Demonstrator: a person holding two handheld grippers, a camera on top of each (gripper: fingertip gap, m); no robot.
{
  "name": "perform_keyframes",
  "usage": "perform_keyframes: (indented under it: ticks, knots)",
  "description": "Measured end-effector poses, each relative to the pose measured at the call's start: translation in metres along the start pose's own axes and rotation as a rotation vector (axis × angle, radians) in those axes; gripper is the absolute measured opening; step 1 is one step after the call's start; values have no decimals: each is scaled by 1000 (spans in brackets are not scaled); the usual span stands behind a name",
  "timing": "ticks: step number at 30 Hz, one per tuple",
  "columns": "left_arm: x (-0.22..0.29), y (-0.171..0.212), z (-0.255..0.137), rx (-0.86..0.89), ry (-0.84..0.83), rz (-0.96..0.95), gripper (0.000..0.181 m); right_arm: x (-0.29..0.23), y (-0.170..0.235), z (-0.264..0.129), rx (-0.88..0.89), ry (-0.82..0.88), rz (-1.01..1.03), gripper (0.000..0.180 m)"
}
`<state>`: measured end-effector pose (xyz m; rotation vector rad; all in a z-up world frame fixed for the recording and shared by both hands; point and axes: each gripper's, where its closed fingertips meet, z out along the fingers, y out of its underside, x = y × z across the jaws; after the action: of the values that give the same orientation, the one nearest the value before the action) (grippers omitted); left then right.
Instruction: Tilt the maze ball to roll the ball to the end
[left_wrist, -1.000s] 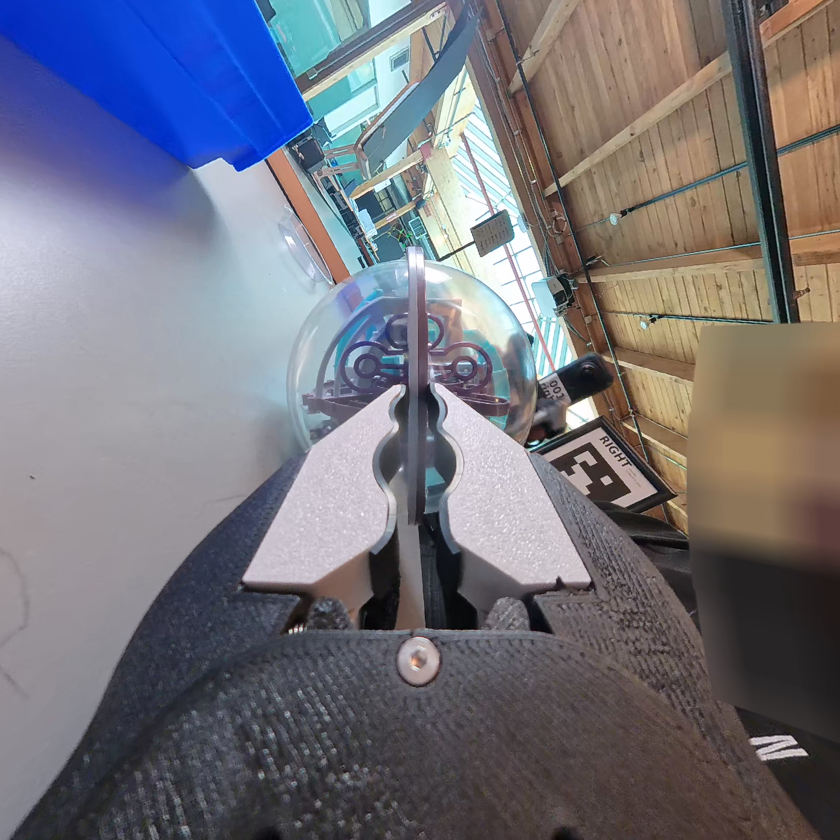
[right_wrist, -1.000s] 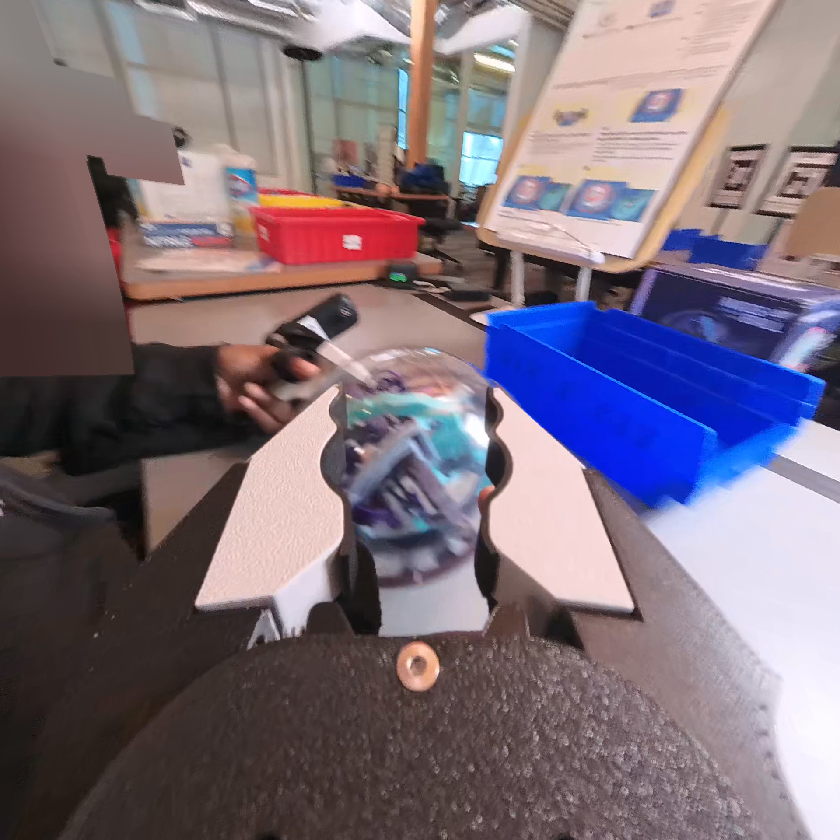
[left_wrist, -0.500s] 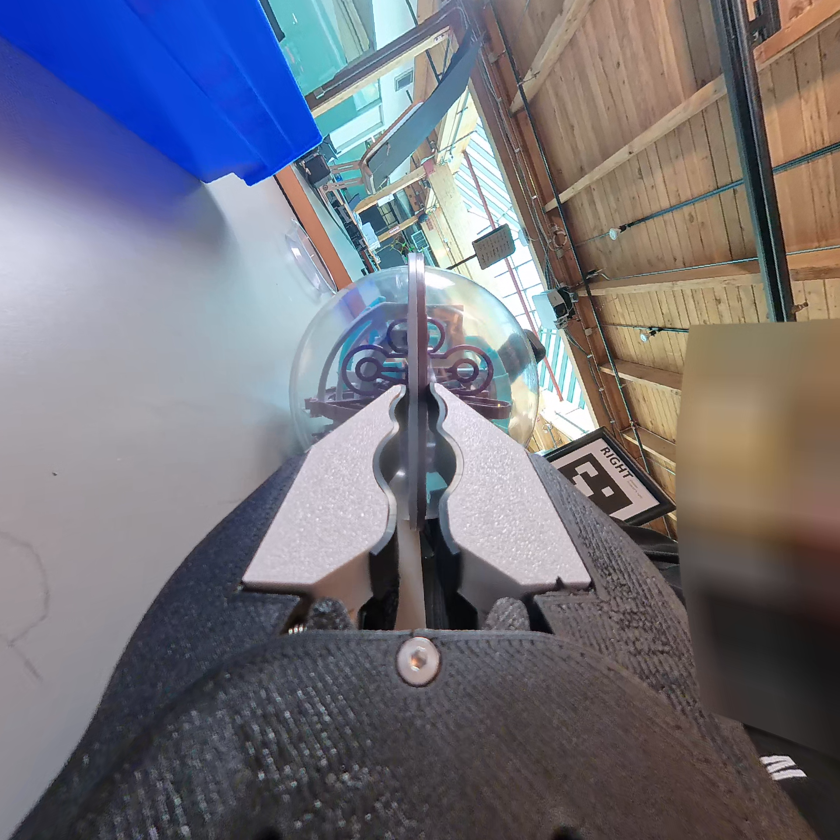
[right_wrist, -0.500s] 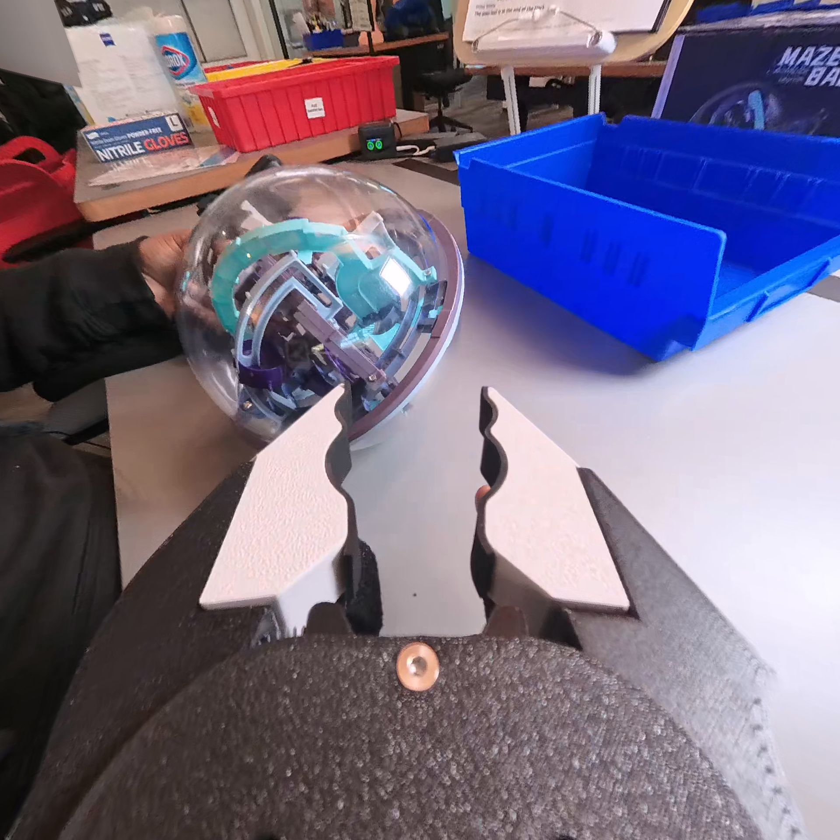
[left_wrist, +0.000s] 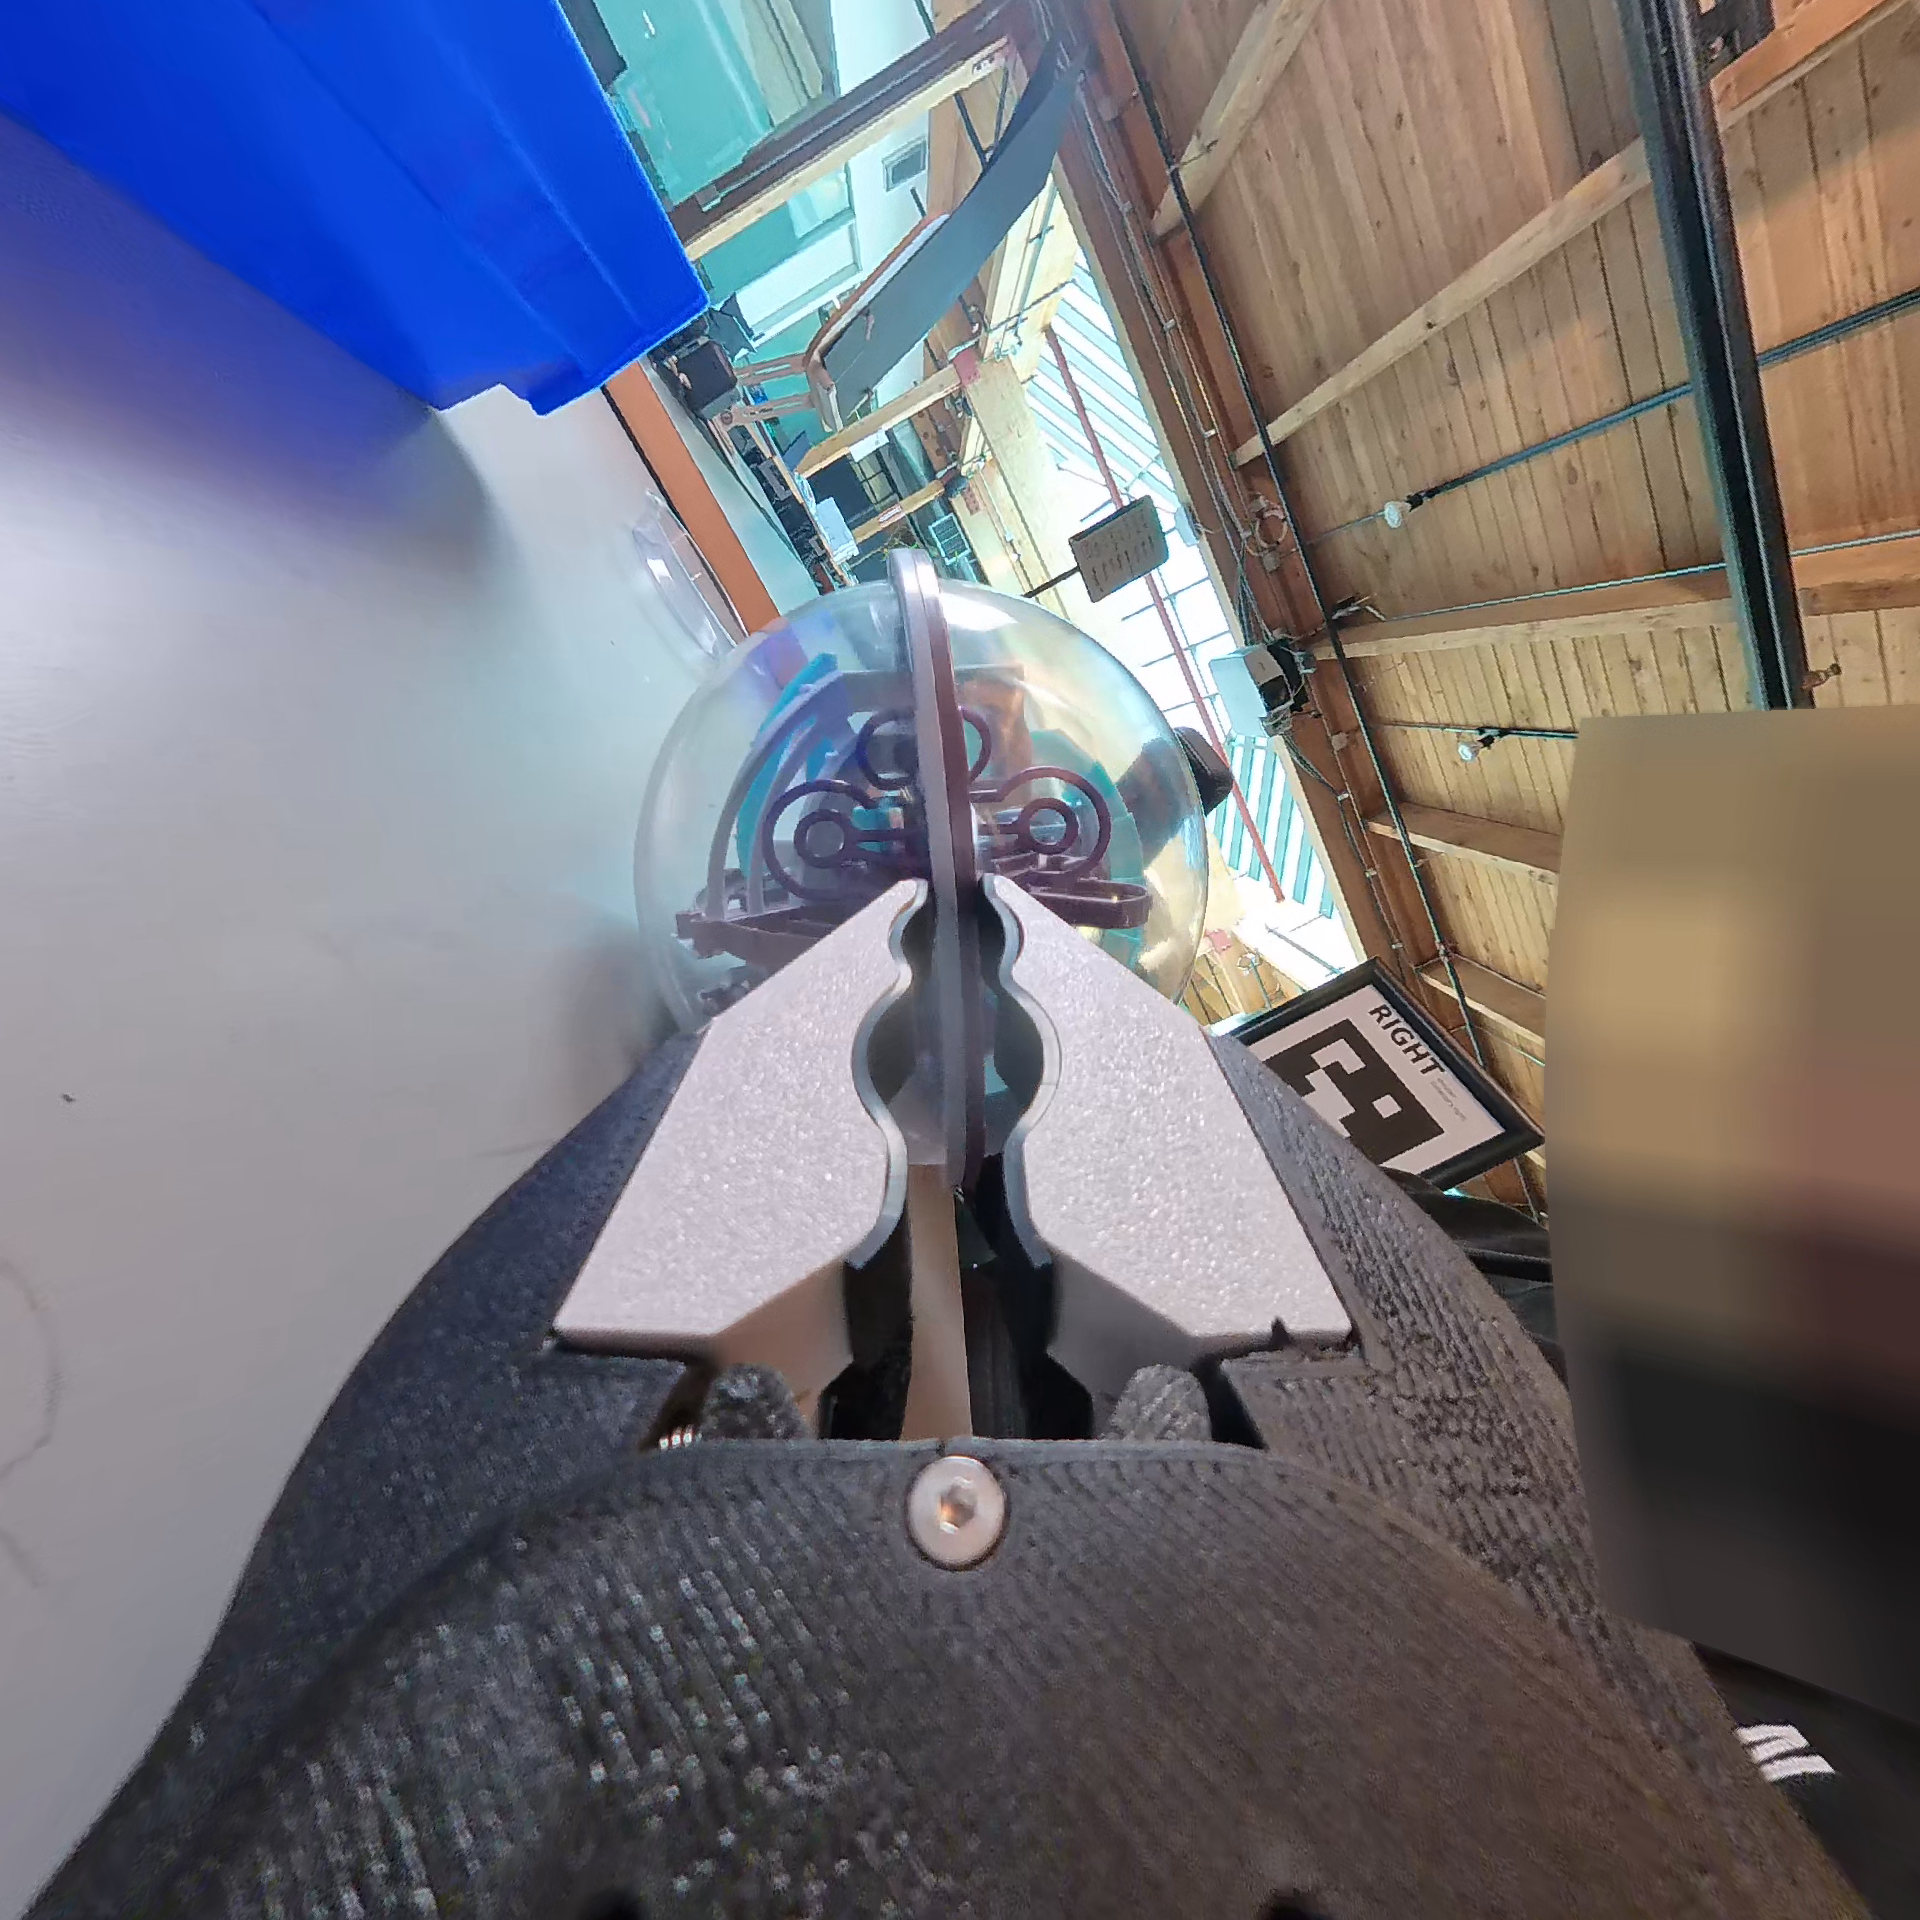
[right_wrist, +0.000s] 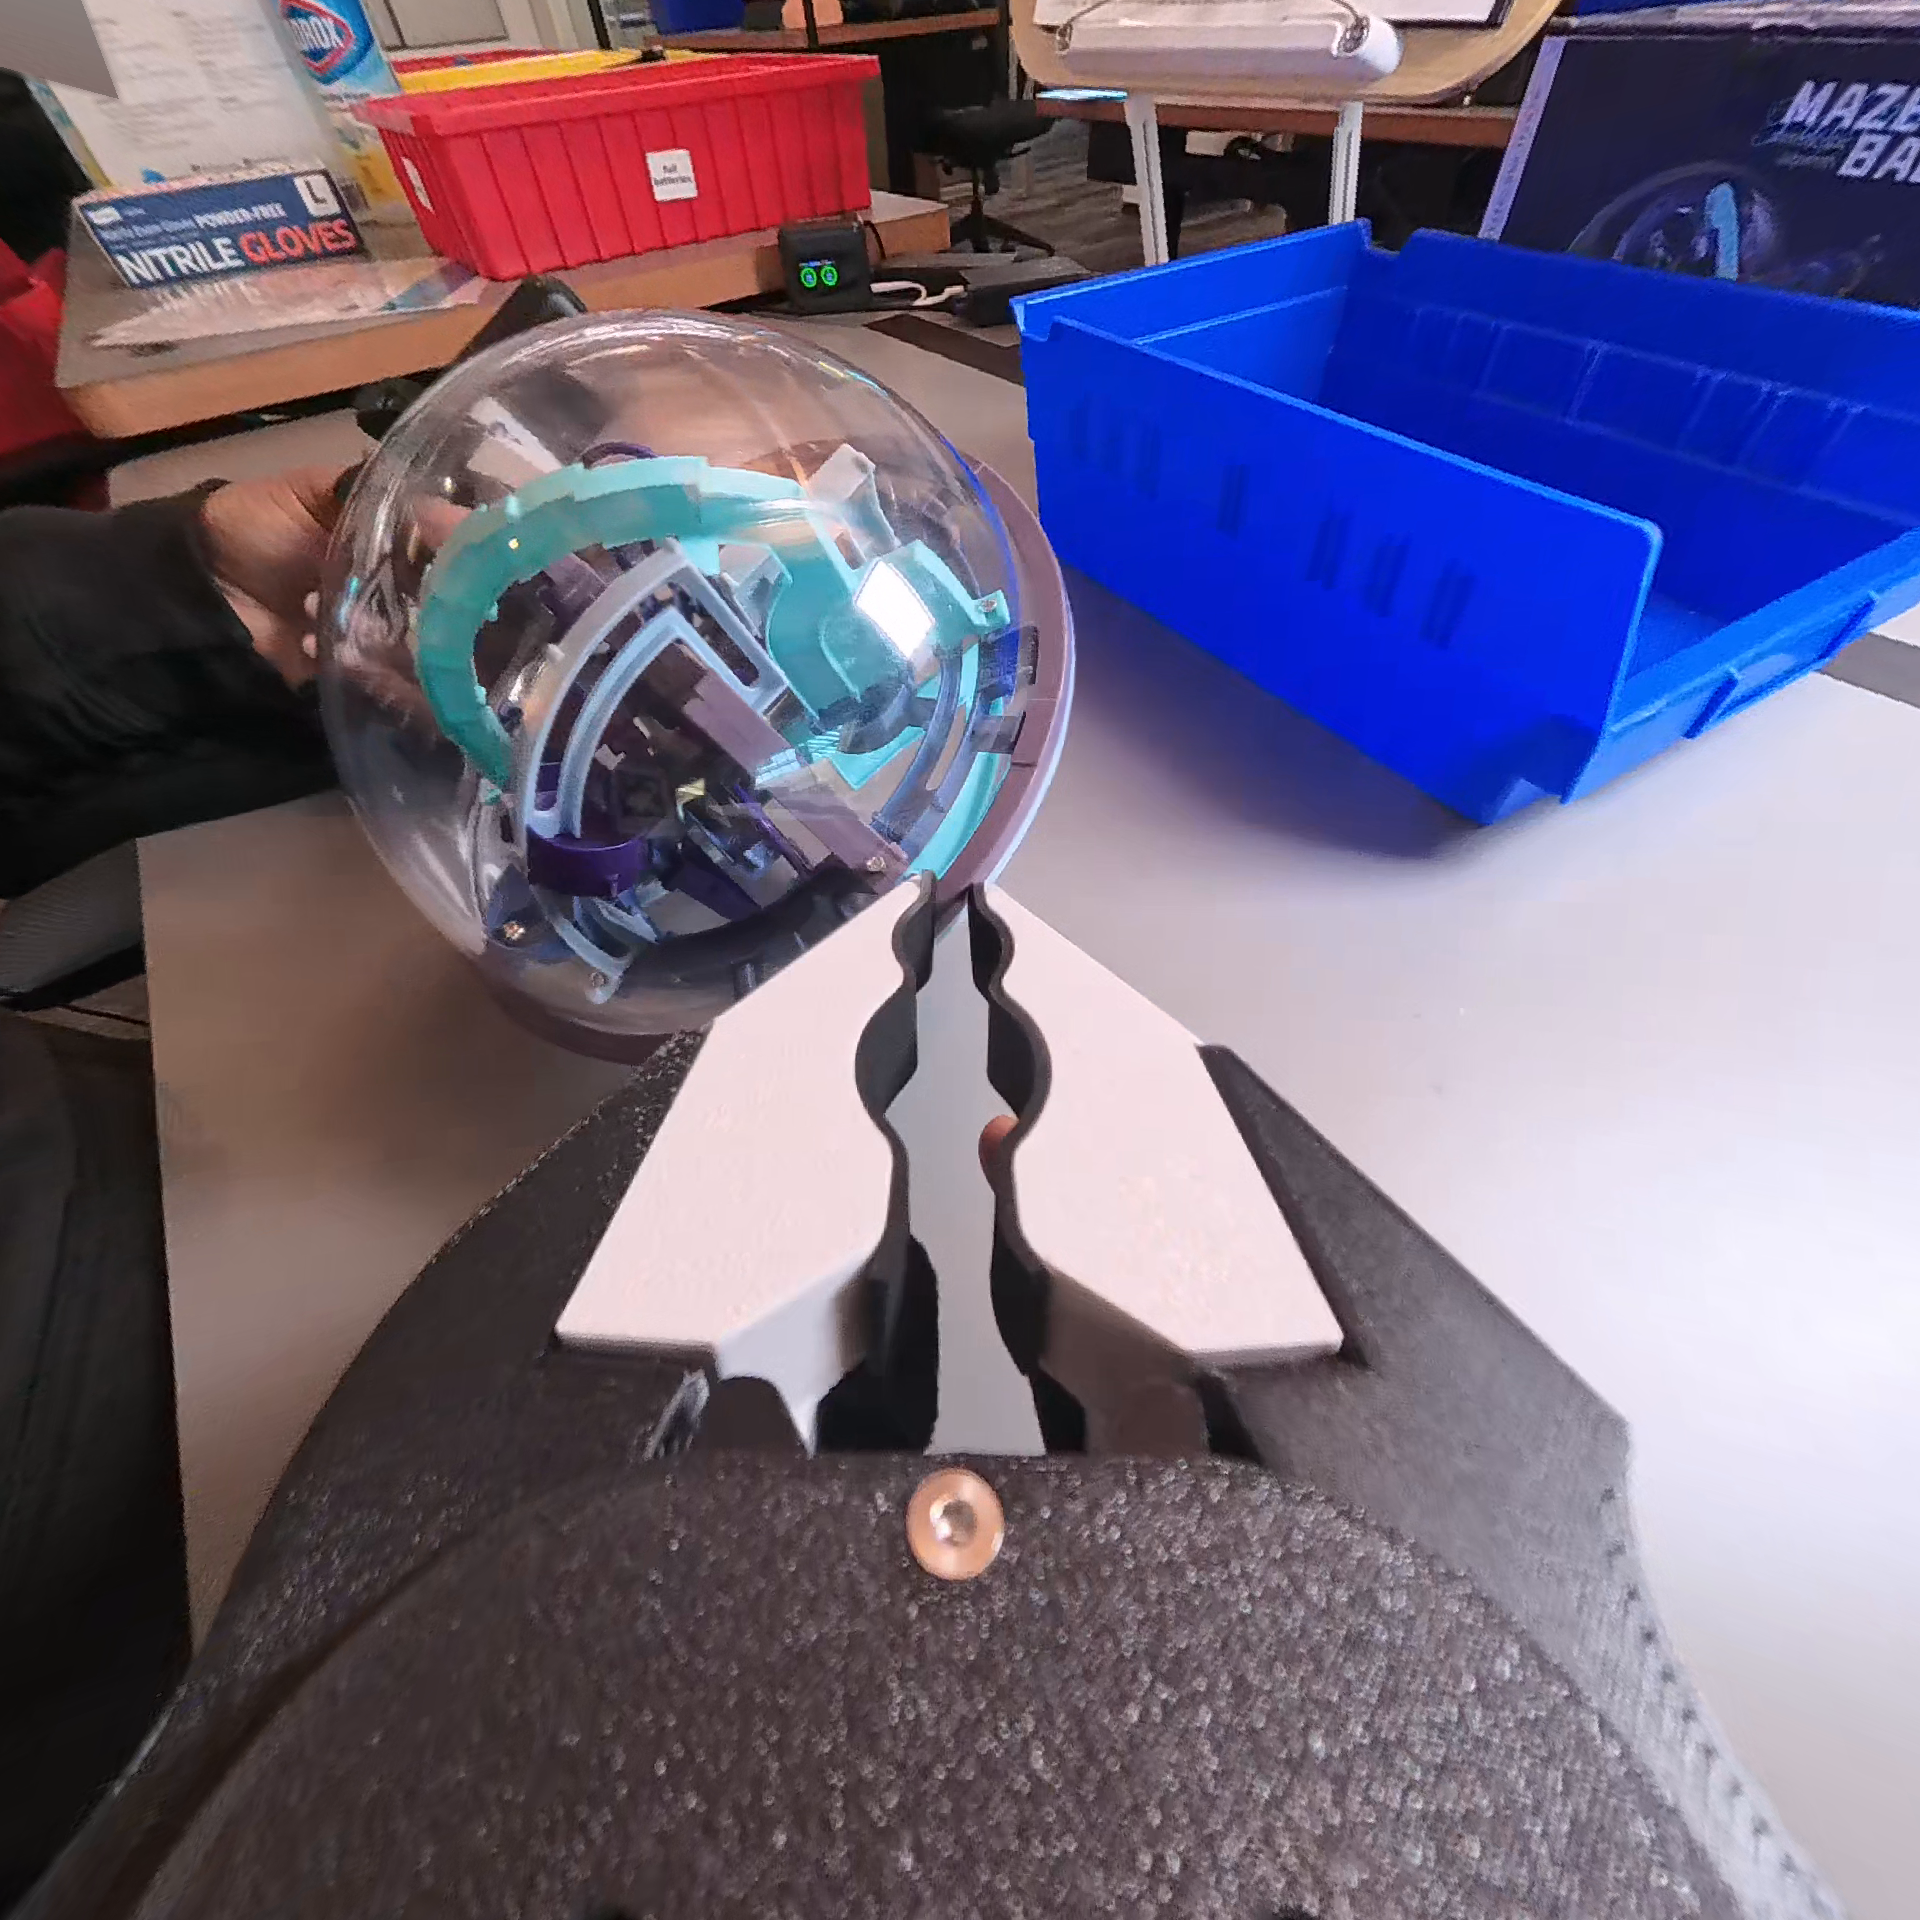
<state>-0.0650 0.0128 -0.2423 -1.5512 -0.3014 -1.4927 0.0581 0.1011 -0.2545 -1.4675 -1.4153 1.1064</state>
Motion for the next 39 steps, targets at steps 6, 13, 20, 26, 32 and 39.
perform_keyframes:
  ticks: [6, 13, 20, 26, 32, 39]
  knots:
    - [1, 0, 0, -1, -3, 5, 6, 2, -4, -6, 34, 34, -43, 11]
    - [2, 0, 0, 2, -11, 12, 6, 3, -1, -7, 23, 65, -68, 9]
    - [6, -7, -2, 67, -29, 31, 6, 8, -19, -18, 97, 168, -142, 5]
    - [2, -15, -4, 131, -59, 20, 6, -70, -59, -33, 268, -95, -181, 9]
    - [3, -13, -4, 124, -46, 25, 6, -208, -94, -51, 490, -729, 51, 18]
    - [3, -11, -3, 111, -44, 28, 6, -282, -80, -53, 438, -1062, 187, 19]
